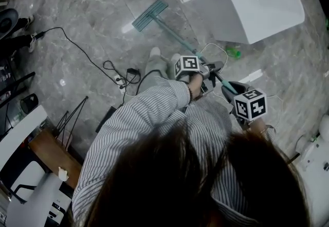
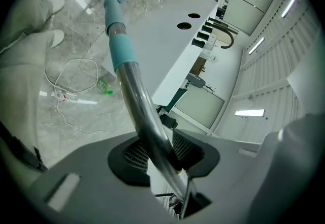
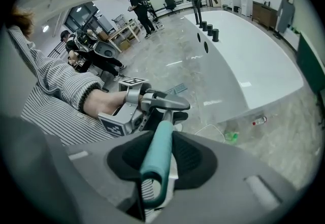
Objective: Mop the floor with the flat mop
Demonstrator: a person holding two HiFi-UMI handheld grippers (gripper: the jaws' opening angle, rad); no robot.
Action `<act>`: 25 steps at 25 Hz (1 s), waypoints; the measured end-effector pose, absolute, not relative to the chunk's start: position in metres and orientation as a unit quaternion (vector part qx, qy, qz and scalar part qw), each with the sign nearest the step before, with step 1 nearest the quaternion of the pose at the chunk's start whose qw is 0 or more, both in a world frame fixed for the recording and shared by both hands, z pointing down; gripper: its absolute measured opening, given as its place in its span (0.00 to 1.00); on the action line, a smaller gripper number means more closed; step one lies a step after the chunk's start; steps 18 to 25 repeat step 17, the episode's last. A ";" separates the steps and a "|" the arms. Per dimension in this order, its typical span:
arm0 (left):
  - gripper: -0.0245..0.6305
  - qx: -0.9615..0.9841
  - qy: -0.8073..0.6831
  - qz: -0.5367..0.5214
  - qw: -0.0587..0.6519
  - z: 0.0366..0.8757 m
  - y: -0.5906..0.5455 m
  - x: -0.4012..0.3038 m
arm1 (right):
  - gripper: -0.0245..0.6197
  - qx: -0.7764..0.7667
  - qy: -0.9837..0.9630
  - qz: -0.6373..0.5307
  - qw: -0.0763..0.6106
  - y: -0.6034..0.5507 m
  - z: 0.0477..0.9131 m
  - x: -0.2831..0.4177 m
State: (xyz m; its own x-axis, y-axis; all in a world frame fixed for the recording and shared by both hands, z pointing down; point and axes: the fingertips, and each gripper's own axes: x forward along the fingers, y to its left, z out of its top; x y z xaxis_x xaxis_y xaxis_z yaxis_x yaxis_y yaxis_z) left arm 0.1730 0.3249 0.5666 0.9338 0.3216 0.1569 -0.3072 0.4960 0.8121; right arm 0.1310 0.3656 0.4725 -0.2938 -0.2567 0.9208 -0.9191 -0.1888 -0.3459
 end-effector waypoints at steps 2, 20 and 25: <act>0.23 0.470 0.010 0.179 0.864 0.565 0.323 0.172 | 0.21 0.518 -0.569 0.568 0.292 0.364 0.471 0.130; 0.28 0.490 0.075 0.179 0.850 0.556 0.317 0.174 | 0.21 0.516 -0.570 0.569 0.290 0.356 0.463 0.127; 0.28 0.490 0.075 0.179 0.850 0.556 0.317 0.174 | 0.21 0.516 -0.570 0.569 0.290 0.356 0.463 0.127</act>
